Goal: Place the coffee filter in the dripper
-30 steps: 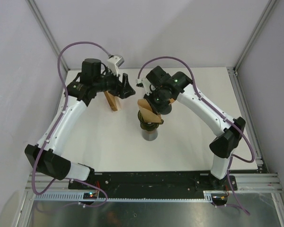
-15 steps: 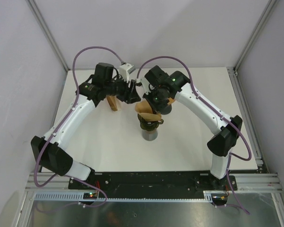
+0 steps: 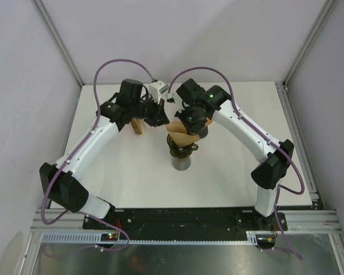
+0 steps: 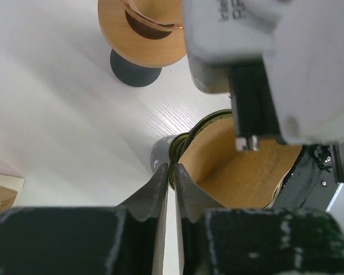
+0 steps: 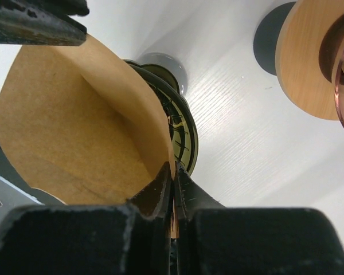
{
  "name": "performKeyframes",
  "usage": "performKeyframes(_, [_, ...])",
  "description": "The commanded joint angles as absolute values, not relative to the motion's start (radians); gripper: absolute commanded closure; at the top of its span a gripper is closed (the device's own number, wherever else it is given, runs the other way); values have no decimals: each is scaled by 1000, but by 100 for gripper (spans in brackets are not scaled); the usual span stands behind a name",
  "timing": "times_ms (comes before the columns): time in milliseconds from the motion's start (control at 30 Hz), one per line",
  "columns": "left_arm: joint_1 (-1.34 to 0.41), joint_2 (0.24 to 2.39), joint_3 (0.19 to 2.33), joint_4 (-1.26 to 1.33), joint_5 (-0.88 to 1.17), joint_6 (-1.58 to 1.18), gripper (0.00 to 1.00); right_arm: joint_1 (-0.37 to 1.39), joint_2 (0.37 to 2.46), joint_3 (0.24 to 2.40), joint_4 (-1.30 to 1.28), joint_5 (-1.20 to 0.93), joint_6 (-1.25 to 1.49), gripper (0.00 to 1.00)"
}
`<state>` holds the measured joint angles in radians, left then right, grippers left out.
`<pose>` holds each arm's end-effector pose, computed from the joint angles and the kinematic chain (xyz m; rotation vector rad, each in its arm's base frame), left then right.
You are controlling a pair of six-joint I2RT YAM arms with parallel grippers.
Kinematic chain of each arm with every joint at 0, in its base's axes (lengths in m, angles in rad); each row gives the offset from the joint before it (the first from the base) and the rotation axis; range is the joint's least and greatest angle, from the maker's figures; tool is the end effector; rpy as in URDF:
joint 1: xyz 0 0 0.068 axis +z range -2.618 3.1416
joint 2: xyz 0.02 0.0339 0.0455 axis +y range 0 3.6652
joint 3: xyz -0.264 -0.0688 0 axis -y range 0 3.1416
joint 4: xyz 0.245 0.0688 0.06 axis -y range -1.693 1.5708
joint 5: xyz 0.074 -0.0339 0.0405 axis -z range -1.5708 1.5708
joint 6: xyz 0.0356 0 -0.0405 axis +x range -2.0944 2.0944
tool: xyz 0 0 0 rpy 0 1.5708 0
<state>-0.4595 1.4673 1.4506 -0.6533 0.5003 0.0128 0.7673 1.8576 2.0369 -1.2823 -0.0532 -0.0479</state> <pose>0.2803 -0.1577 0.3666 0.7954 2.1192 -0.8003 0.2682 0.2613 0.3717 -1.0888 2.4784 0.2944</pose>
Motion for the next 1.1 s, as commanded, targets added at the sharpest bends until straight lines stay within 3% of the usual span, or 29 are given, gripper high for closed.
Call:
performKeyframes(0, [-493, 1463, 1427, -656, 502, 69, 91, 767, 1819, 2044, -1218, -30, -43, 90])
performKeyframes(167, [-495, 1460, 1426, -656, 501, 76, 99, 760, 1774, 2009, -1158, -25, -40, 68])
performKeyframes(400, [-495, 1454, 1441, -664, 492, 87, 100, 753, 1688, 1937, -1039, -37, -46, 52])
performKeyframes(1067, [-512, 1456, 1462, -678, 493, 102, 100, 770, 1463, 1776, -734, 50, -113, 32])
